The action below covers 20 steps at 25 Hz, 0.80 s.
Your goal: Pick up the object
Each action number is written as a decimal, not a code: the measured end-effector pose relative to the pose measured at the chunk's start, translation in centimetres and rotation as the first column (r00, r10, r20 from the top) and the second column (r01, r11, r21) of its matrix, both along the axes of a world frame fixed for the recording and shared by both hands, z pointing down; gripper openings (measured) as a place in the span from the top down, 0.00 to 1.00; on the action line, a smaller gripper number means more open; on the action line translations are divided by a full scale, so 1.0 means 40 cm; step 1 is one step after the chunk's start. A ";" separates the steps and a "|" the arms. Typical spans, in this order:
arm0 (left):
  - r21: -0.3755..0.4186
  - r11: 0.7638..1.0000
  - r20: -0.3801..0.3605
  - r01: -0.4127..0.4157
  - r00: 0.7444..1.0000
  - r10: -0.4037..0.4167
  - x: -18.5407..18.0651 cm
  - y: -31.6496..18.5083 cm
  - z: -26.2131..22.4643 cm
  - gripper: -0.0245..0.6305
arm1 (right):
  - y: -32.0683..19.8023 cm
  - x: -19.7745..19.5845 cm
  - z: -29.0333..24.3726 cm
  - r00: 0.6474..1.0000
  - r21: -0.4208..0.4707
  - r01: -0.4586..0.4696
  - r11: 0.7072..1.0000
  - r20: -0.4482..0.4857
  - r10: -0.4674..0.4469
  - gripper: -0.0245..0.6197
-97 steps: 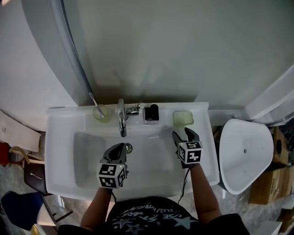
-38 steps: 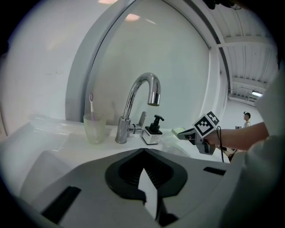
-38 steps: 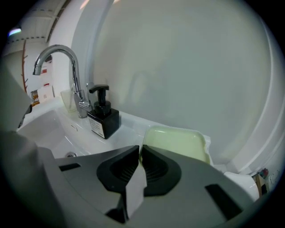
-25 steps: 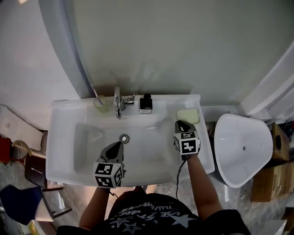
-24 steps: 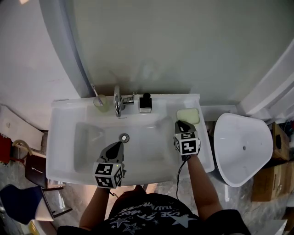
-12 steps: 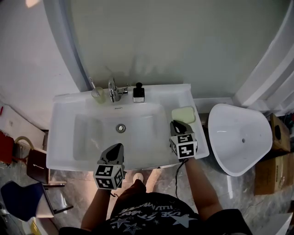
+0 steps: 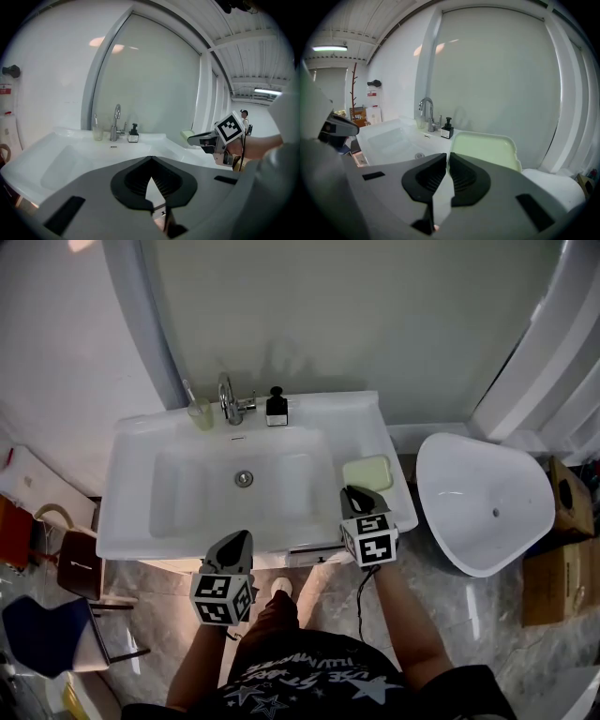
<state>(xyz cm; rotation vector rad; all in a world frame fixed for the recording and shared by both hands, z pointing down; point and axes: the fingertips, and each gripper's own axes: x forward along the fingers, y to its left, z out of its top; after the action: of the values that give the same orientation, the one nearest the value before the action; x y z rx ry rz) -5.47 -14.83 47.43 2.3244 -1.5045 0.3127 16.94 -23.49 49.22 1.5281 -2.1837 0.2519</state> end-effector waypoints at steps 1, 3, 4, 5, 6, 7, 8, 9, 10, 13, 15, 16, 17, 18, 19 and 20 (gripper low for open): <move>0.000 1.000 0.002 0.000 1.000 0.000 0.003 0.023 0.001 0.94 | 0.023 -0.001 -0.001 1.000 0.002 0.004 1.000 0.001 -0.004 0.91; -0.002 1.000 0.006 0.000 1.000 0.000 0.007 0.068 0.006 0.94 | 0.068 -0.001 0.000 1.000 0.005 0.012 1.000 0.003 -0.012 0.91; -0.003 1.000 0.007 0.002 1.000 -0.002 0.009 0.088 0.009 0.94 | 0.089 0.000 0.000 1.000 0.006 0.014 1.000 0.004 -0.014 0.91; -0.005 1.000 0.006 0.004 1.000 -0.004 0.010 0.108 0.012 0.94 | 0.108 0.002 0.002 1.000 0.006 0.015 1.000 0.006 -0.015 0.91; -0.007 1.000 0.005 0.007 1.000 -0.007 0.011 0.126 0.014 0.94 | 0.125 0.004 0.003 1.000 0.005 0.014 1.000 0.008 -0.014 0.91; -0.009 1.000 0.004 0.009 1.000 -0.009 0.012 0.143 0.015 0.94 | 0.142 0.005 0.005 1.000 0.003 0.013 1.000 0.012 -0.013 0.91; -0.010 1.000 0.004 0.010 1.000 -0.010 0.012 0.160 0.016 0.94 | 0.159 0.005 0.007 1.000 0.000 0.012 1.000 0.016 -0.012 0.91; -0.010 1.000 0.006 0.010 1.000 -0.010 0.012 0.175 0.017 0.94 | 0.176 0.005 0.010 1.000 -0.003 0.012 1.000 0.020 -0.012 0.91; -0.011 1.000 0.009 0.011 1.000 -0.011 0.012 0.191 0.019 0.94 | 0.193 0.004 0.013 1.000 -0.006 0.012 1.000 0.024 -0.012 0.91; -0.016 1.000 0.012 0.022 1.000 -0.022 0.010 0.233 0.022 0.94 | 0.237 0.001 0.024 0.999 -0.017 0.017 1.000 0.040 -0.017 0.91; -0.018 0.999 0.013 0.030 0.999 -0.029 0.008 0.259 0.021 0.94 | 0.262 -0.001 0.031 0.998 -0.025 0.021 0.999 0.052 -0.020 0.91; -0.019 0.999 0.015 0.032 0.999 -0.031 0.009 0.271 0.022 0.94 | 0.273 -0.002 0.035 0.998 -0.029 0.024 0.999 0.053 -0.023 0.91; -0.021 0.999 0.017 0.034 0.999 -0.034 0.009 0.282 0.023 0.94 | 0.284 -0.001 0.040 0.998 -0.032 0.027 0.999 0.053 -0.025 0.91; -0.024 0.999 0.018 0.038 0.999 -0.037 0.009 0.293 0.026 0.94 | 0.294 0.000 0.046 0.998 -0.036 0.029 0.999 0.052 -0.027 0.91; -0.027 0.999 0.019 0.042 0.999 -0.041 0.009 0.304 0.029 0.94 | 0.303 0.002 0.051 0.998 -0.040 0.031 0.999 0.051 -0.029 0.91; -0.029 0.999 0.019 0.046 0.999 -0.045 0.009 0.315 0.033 0.94 | 0.311 0.003 0.056 0.998 -0.043 0.032 0.999 0.052 -0.030 0.91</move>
<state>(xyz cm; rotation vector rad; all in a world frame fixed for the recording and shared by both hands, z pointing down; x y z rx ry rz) -5.12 -2.23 48.74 2.2666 -1.5485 0.3432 17.08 -11.06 51.47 1.4784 -2.2244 0.3296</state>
